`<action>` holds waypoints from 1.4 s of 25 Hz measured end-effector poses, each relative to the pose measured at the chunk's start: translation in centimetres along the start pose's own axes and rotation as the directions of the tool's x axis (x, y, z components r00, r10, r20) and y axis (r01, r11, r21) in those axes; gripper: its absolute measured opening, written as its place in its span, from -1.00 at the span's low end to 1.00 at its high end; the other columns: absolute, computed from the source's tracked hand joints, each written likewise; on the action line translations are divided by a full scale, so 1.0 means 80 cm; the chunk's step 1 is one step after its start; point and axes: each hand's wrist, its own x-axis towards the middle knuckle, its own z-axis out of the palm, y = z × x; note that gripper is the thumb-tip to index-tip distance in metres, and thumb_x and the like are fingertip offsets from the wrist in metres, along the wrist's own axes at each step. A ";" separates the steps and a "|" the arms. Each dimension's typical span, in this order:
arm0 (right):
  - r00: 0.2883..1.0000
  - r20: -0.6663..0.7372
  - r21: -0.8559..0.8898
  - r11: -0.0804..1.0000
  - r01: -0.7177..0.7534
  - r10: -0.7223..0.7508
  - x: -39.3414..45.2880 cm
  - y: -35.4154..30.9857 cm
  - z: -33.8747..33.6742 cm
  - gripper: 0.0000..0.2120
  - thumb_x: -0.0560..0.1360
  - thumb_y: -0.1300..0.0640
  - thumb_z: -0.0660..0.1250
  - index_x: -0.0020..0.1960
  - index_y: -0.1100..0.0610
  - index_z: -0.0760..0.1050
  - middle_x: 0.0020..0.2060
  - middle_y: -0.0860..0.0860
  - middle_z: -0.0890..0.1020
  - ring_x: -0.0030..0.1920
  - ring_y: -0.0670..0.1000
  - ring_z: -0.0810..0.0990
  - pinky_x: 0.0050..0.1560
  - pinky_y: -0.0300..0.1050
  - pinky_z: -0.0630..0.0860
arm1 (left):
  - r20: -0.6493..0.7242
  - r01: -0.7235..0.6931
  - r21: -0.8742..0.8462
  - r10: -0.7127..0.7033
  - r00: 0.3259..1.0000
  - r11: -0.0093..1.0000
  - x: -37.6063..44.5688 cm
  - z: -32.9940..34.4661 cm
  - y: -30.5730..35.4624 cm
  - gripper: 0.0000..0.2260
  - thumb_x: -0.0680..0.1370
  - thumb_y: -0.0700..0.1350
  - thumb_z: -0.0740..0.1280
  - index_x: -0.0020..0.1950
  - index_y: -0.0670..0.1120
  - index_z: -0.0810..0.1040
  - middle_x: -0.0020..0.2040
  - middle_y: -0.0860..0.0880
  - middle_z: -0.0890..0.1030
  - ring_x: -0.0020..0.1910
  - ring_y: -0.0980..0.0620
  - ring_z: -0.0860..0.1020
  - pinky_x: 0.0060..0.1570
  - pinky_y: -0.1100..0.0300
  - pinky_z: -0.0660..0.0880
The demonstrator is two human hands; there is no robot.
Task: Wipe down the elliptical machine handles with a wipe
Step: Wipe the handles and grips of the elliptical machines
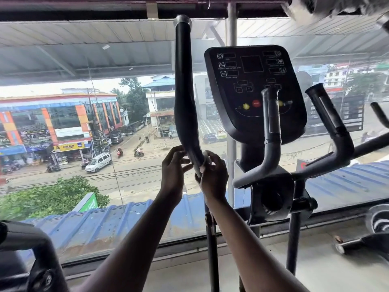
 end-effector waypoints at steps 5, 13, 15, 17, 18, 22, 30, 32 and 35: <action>0.925 -0.121 -0.003 0.932 0.362 -0.360 -0.020 -0.005 0.004 -0.78 0.59 0.27 0.22 0.19 0.19 0.55 0.04 -0.02 0.54 0.09 -0.14 0.53 0.08 -0.21 0.52 | -0.003 0.036 -0.047 -0.036 0.999 0.998 0.004 -0.003 -0.012 -0.74 0.58 -0.28 0.11 -0.11 -0.13 0.58 -0.28 0.05 0.66 -0.30 0.11 0.61 -0.20 0.20 0.53; 0.973 -0.135 0.005 0.982 0.189 -0.186 -0.025 0.027 0.012 -0.85 0.58 0.20 0.27 0.14 0.18 0.49 -0.04 -0.08 0.47 -0.04 -0.23 0.50 -0.05 -0.25 0.49 | 0.021 0.130 -0.021 -0.129 0.991 0.991 0.009 -0.009 -0.034 -0.78 0.58 -0.24 0.14 0.01 -0.21 0.58 -0.16 -0.08 0.67 -0.22 0.04 0.64 -0.15 0.15 0.56; 0.993 -0.112 0.030 0.998 0.051 -0.047 -0.018 0.041 0.013 -0.91 0.58 0.07 0.25 0.03 0.07 0.47 -0.06 -0.04 0.55 -0.06 -0.08 0.55 -0.05 -0.10 0.53 | 0.009 0.162 -0.005 -0.161 0.987 0.987 0.009 -0.010 -0.037 -0.79 0.58 -0.23 0.15 0.02 -0.19 0.58 -0.12 -0.13 0.65 -0.21 0.03 0.63 -0.17 0.17 0.57; 0.982 -0.086 0.054 0.985 -0.162 0.166 -0.009 0.049 0.006 -0.90 0.57 0.02 0.25 -0.09 0.01 0.45 -0.18 -0.09 0.60 -0.10 -0.04 0.59 -0.10 -0.16 0.52 | -0.019 0.186 0.010 -0.185 0.982 0.983 0.009 -0.011 -0.037 -0.81 0.58 -0.22 0.17 -0.04 -0.12 0.59 -0.15 -0.07 0.64 -0.22 0.04 0.60 -0.17 0.19 0.54; 0.977 -0.084 0.071 0.979 -0.190 0.196 -0.009 0.050 0.003 -0.89 0.56 0.05 0.29 -0.13 0.02 0.44 -0.25 -0.14 0.61 -0.16 -0.11 0.60 -0.17 -0.31 0.48 | -0.026 0.192 0.014 -0.191 0.981 0.981 0.009 -0.011 -0.038 -0.80 0.58 -0.22 0.17 -0.07 -0.10 0.59 -0.17 -0.04 0.63 -0.22 0.04 0.58 -0.16 0.18 0.52; 0.973 -0.020 0.077 0.970 -0.230 0.232 -0.015 0.062 0.001 -0.85 0.46 0.14 0.42 -0.23 -0.01 0.48 -0.36 -0.19 0.62 -0.24 -0.18 0.60 -0.22 -0.32 0.47 | -0.022 0.200 0.029 -0.200 0.980 0.979 0.008 -0.012 -0.042 -0.79 0.59 -0.22 0.17 -0.07 -0.08 0.59 -0.18 -0.01 0.62 -0.21 0.04 0.57 -0.17 0.19 0.51; 0.854 0.127 0.492 0.715 -0.496 0.505 -0.001 0.055 0.029 -0.80 0.43 0.36 0.44 -0.06 0.20 0.45 -0.17 0.10 0.64 -0.21 0.01 0.64 -0.24 -0.26 0.57 | -0.084 0.245 0.105 -0.237 0.968 0.964 0.003 -0.033 -0.059 -0.78 0.60 -0.21 0.16 0.07 -0.12 0.61 -0.09 -0.06 0.60 -0.16 0.00 0.53 -0.11 0.15 0.47; 0.926 0.011 0.421 0.839 -0.346 0.377 -0.008 0.043 0.037 -0.75 0.37 0.16 0.53 -0.13 0.10 0.45 -0.21 0.09 0.65 -0.22 0.03 0.66 -0.24 -0.15 0.58 | -0.093 0.250 0.088 -0.242 0.966 0.964 0.007 -0.039 -0.060 -0.78 0.59 -0.21 0.16 0.08 -0.12 0.60 -0.09 -0.09 0.59 -0.15 -0.01 0.53 -0.10 0.13 0.47; 0.949 -0.003 0.270 0.914 -0.303 0.315 -0.016 0.052 0.041 -0.73 0.34 0.04 0.52 -0.19 0.03 0.41 -0.19 0.14 0.67 -0.20 0.06 0.67 -0.26 -0.10 0.57 | -0.086 0.248 0.054 -0.243 0.966 0.967 0.009 -0.040 -0.057 -0.79 0.59 -0.22 0.17 0.06 -0.12 0.59 -0.11 -0.08 0.59 -0.15 -0.02 0.52 -0.10 0.12 0.47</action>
